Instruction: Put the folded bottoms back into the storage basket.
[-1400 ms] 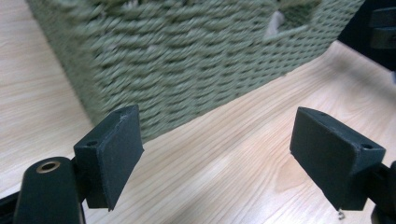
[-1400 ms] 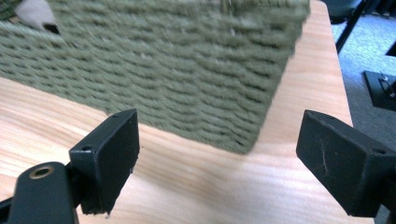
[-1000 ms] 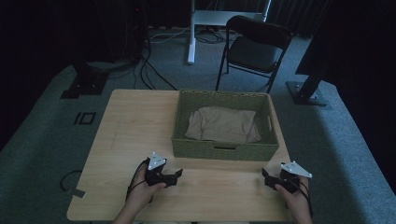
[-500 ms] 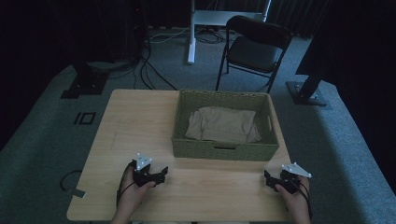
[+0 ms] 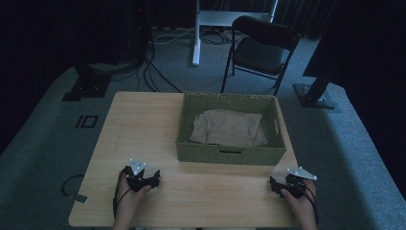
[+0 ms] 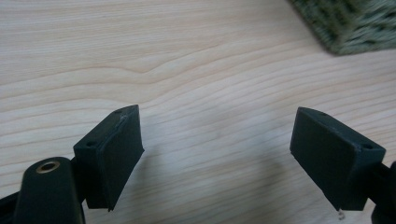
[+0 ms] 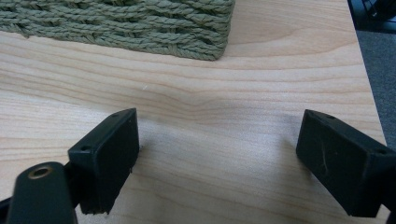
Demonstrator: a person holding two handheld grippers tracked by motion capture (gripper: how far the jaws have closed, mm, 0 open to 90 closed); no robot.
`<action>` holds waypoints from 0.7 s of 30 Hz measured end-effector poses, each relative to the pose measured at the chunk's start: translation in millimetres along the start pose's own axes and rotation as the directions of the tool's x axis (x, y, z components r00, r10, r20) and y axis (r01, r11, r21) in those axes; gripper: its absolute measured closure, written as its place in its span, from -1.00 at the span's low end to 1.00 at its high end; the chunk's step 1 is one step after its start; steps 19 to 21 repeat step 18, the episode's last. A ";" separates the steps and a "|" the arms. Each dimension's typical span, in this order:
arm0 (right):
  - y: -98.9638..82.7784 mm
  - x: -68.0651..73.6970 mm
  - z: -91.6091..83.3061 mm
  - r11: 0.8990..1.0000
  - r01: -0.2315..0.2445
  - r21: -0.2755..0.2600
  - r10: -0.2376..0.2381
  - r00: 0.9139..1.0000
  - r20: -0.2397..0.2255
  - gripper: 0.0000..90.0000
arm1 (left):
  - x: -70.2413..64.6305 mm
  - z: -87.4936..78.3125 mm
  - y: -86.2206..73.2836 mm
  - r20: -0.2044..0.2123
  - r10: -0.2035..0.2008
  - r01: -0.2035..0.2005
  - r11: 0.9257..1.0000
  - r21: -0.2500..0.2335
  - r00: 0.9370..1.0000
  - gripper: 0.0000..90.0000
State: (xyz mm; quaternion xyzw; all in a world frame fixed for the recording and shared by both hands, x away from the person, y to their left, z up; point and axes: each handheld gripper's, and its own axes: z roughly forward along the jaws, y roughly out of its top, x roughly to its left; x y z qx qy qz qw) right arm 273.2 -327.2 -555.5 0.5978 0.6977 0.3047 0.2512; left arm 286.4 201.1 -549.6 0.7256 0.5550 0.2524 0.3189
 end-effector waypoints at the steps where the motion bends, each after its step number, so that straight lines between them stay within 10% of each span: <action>1: 0.1 0.1 0.1 1.000 0.000 0.000 0.000 1.000 0.001 -0.72 | 0.8 1.3 -0.4 -0.004 -0.012 0.012 0.999 0.038 1.000 -0.60; 10: 0.5 0.5 0.8 1.000 0.003 0.000 -0.003 1.000 -0.002 -0.73 | 4.6 6.5 3.3 -0.106 -0.098 0.104 0.993 0.055 0.990 -0.81; 21: 0.5 0.5 0.8 1.000 0.003 0.000 -0.003 1.000 -0.002 -0.73 | 4.2 7.9 4.0 -0.134 -0.121 0.130 0.990 0.062 0.984 -0.89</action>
